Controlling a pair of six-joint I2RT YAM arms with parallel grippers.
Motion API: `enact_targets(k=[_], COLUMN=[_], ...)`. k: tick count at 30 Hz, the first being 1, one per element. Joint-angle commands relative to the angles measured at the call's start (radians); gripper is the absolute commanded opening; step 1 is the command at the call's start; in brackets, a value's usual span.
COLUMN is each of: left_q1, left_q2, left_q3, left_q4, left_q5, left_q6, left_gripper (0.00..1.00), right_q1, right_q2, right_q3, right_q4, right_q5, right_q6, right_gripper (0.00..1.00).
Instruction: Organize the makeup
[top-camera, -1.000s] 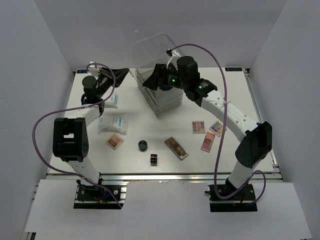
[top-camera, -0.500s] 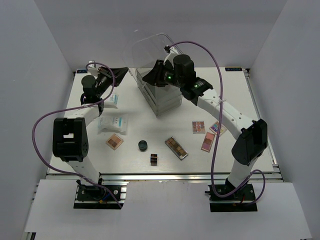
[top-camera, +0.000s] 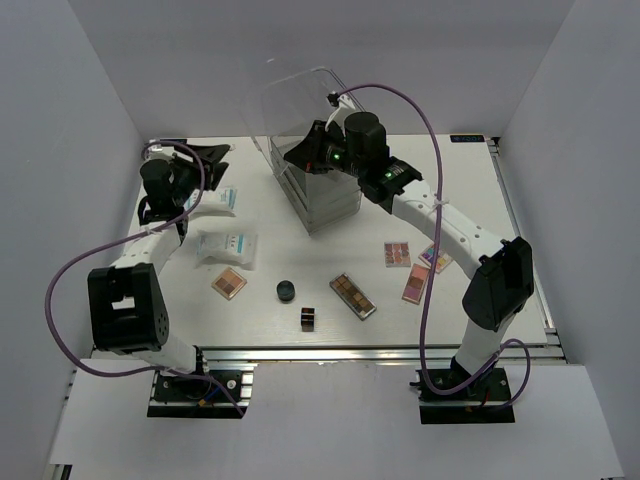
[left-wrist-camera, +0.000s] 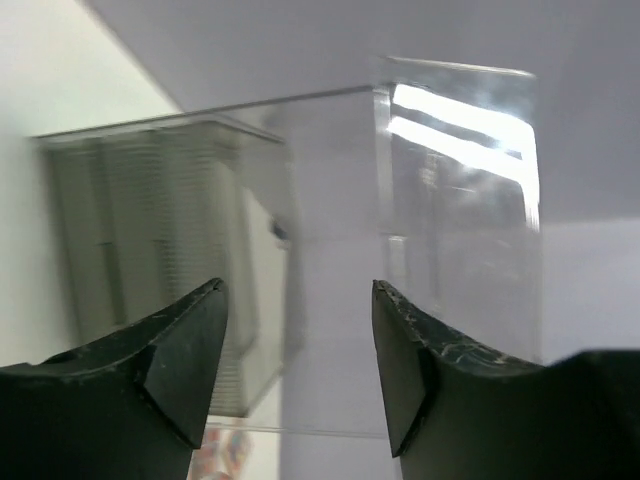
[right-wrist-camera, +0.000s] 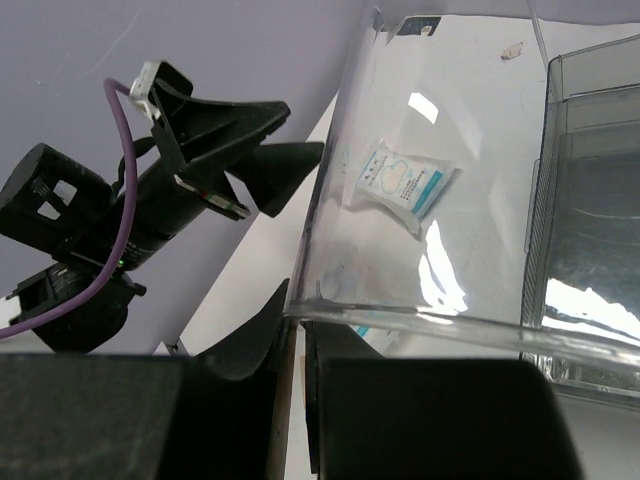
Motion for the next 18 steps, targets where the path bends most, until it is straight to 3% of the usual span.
enact_targets(k=[1, 4, 9, 13, 18], left_q1=[0.014, 0.019, 0.02, 0.022, 0.02], left_q2=[-0.07, -0.058, 0.117, 0.273, 0.408], left_q3=[-0.036, 0.012, 0.184, 0.389, 0.519], left_q4=[-0.253, -0.479, -0.85, -1.031, -1.151], left_q5=[-0.129, -0.241, -0.415, -0.532, -0.592], left_q6=[0.162, 0.223, 0.316, 0.277, 0.195], left_gripper=[0.69, 0.7, 0.74, 0.75, 0.76], right_q1=[0.005, 0.005, 0.005, 0.005, 0.003], right_q2=[-0.04, -0.051, -0.06, -0.063, -0.071], right_q3=[0.001, -0.004, -0.001, 0.001, -0.005], right_q4=[0.139, 0.148, 0.157, 0.16, 0.16], right_q5=[-0.004, -0.006, -0.021, -0.027, -0.027], right_q6=[0.0, 0.0, 0.011, 0.014, 0.013], right_gripper=[0.05, 0.03, 0.03, 0.03, 0.03])
